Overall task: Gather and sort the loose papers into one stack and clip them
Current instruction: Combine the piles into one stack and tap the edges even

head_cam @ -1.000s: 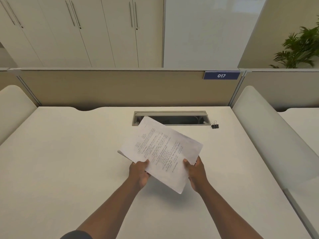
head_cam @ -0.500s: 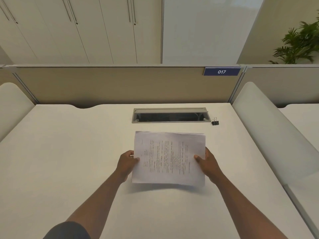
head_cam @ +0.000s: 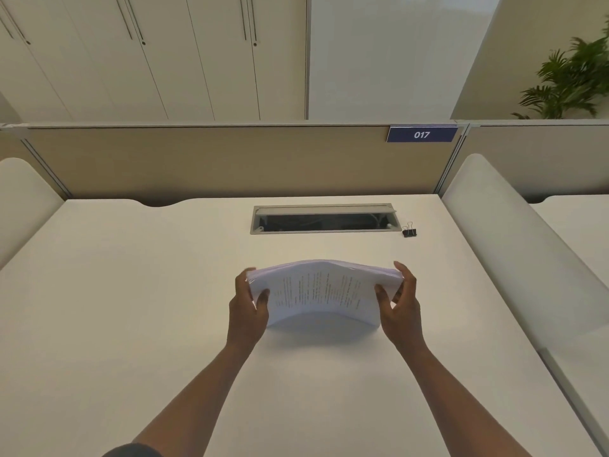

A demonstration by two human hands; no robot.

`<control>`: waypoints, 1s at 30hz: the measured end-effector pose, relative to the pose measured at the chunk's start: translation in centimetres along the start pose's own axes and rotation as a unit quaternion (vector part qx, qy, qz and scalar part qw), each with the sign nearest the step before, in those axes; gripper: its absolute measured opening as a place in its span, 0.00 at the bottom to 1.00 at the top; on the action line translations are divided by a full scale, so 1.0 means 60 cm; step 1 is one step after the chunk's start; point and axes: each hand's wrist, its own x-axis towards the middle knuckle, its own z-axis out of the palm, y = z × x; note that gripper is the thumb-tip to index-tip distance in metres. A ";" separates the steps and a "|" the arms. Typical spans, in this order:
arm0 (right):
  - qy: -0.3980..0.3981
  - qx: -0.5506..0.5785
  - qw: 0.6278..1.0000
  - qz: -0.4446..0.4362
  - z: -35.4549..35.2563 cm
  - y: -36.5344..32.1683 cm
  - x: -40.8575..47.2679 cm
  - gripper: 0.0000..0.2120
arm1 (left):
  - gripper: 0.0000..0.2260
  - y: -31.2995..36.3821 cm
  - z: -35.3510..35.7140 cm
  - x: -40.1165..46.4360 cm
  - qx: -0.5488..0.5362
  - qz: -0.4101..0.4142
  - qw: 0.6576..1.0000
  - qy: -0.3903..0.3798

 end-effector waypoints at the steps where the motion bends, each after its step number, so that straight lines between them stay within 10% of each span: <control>1: 0.005 -0.016 1.000 -0.026 -0.002 0.000 0.000 0.23 | 0.26 -0.001 -0.002 0.001 0.007 0.031 0.999 0.012; 9: 0.004 -0.086 0.987 -0.139 -0.004 0.007 0.006 0.17 | 0.21 -0.002 -0.003 0.007 0.081 0.190 0.977 0.056; 16: -0.038 0.056 0.997 0.047 -0.015 -0.018 0.009 0.29 | 0.18 0.010 0.000 0.002 -0.046 0.029 0.998 0.043; 30: -0.113 0.033 0.981 0.157 0.010 0.050 0.014 0.12 | 0.04 -0.057 0.035 0.008 -0.049 -0.169 0.983 -0.056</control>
